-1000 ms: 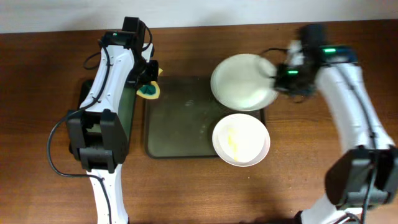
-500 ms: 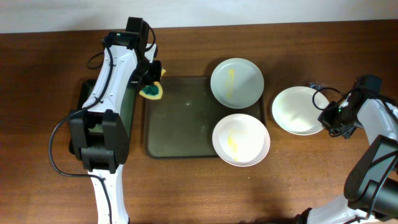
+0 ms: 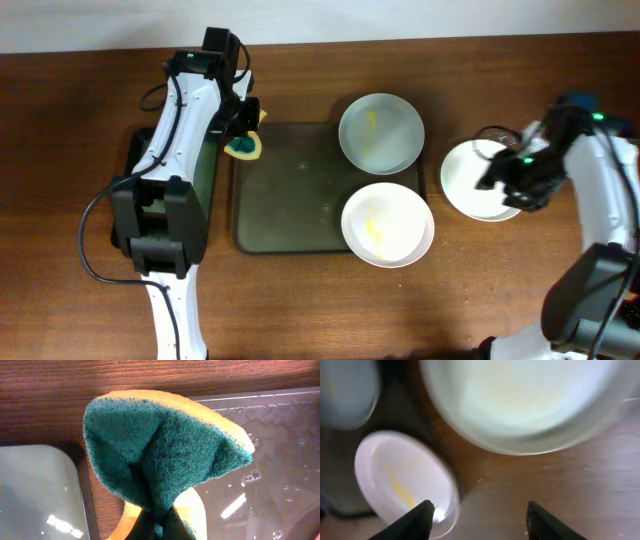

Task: Clean dirty plates on tray and stack at the side
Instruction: 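Carry the plate right and set it on the table with right gripper, then grasp the front-right plate rim with right gripper and drag it left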

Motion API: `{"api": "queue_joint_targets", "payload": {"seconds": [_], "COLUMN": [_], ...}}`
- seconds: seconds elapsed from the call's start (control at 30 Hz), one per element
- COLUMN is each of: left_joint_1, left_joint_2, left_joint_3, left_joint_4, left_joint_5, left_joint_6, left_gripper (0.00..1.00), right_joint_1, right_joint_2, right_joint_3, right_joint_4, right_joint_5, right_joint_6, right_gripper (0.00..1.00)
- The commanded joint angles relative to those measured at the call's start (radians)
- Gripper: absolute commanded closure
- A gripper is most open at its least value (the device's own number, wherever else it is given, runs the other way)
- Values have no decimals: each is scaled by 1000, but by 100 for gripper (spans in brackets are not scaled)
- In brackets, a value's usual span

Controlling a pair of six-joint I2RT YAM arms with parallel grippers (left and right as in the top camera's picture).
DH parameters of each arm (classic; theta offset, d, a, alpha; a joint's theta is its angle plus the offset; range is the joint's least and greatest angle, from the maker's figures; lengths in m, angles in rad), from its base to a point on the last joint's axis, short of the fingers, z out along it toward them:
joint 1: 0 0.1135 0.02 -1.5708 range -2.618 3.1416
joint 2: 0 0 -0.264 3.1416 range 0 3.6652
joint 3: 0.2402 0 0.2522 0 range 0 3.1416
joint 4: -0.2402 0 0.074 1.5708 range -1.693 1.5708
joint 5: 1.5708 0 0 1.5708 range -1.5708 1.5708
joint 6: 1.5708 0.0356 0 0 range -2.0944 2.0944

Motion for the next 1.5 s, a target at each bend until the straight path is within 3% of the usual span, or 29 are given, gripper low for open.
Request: {"api": "queue_joint_targets", "payload": {"seconds": [0.0,0.1,0.2,0.4,0.57,0.7,0.83,0.97,1.03,1.13,1.2,1.37,1.4,1.47], "left_joint_1": [1,1,1,1,1,1,1,1,1,1,1,1,1,1], "left_joint_2": [1,1,1,1,1,1,1,1,1,1,1,1,2,2], "left_joint_3": [29,29,29,29,29,29,29,29,29,29,29,29,29,29], "left_joint_4": [2,2,2,2,2,2,4,15,19,26,28,31,32,36], "left_joint_5": [13,13,13,13,13,13,14,14,14,14,14,14,14,14], "left_joint_6": [2,2,2,2,2,2,2,1,1,1,2,2,1,1], "left_gripper": [100,100,100,100,100,100,100,100,100,100,100,100,100,100], "right_joint_1": [142,245,336,357,357,357,386,547,676,828,885,896,893,871], "right_joint_2": [0,0,0,0,0,0,-26,-39,-20,35,80,119,119,119], "right_joint_3": [-85,-192,-309,-379,-379,-377,-317,-253,-254,-254,-254,-254,-254,-239], "right_joint_4": [9,83,246,372,383,364,328,464,605,757,807,822,821,811], "right_joint_5": [-36,25,70,148,147,96,-89,-61,87,282,356,355,354,322], "right_joint_6": [-48,-47,-47,-36,-16,-10,0,294,517,702,785,803,802,674], "right_gripper": [39,41,51,62,96,96,96,96,96,96,96,96,89,67]}}
